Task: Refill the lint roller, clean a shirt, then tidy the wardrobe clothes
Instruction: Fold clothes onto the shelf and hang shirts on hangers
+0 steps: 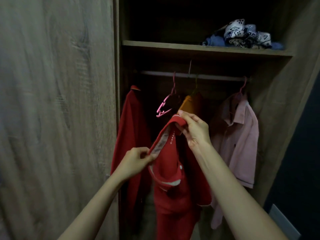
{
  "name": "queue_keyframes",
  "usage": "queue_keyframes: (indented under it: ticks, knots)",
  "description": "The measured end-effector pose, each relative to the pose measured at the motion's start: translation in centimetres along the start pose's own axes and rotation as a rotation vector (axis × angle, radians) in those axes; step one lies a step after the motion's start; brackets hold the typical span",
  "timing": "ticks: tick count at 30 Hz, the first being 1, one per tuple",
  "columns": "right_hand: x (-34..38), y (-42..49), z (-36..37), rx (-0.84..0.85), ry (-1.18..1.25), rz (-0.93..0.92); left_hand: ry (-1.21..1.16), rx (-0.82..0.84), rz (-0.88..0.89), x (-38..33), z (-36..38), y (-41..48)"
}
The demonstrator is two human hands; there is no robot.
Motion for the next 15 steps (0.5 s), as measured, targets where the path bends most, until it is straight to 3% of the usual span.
queue_keyframes:
  ticks: [3,7,9,12,14,15]
  knots:
    - [1.4,-0.2,-1.7,-0.019,-0.076,-0.086,-0.557,0.003,-0.125,0.9,-0.5,1.2]
    - [3.2,-1.1,-3.5,0.003,-0.481,-0.320,-0.794,-0.035,-0.096,-2.6,-1.6,3.4]
    - [3.8,-1.9,-3.9,-0.045,-0.833,-0.492,-0.746,-0.068,-0.009,-5.0,-2.7,4.6]
    - [4.8,-2.8,-4.0,-0.202,-1.290,-0.713,-0.480,-0.095,0.153,-8.6,-3.9,5.5]
    - [4.3,-2.7,-3.2,-0.155,-1.358,-0.727,-0.354,-0.044,0.231,-10.6,-3.5,5.7]
    - [3.7,-2.6,-2.5,-0.054,-1.295,-0.705,-0.293,-0.007,0.267,-11.5,-3.0,5.8]
Point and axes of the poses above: each hand's wrist, its own y-axis towards the middle knuckle, its own z-axis out of the palm, x = y × z, the point moved 10 cm from there along y, towards the middle knuckle, and after that the axes turned 1 degree about z, right-handed, at the moved point
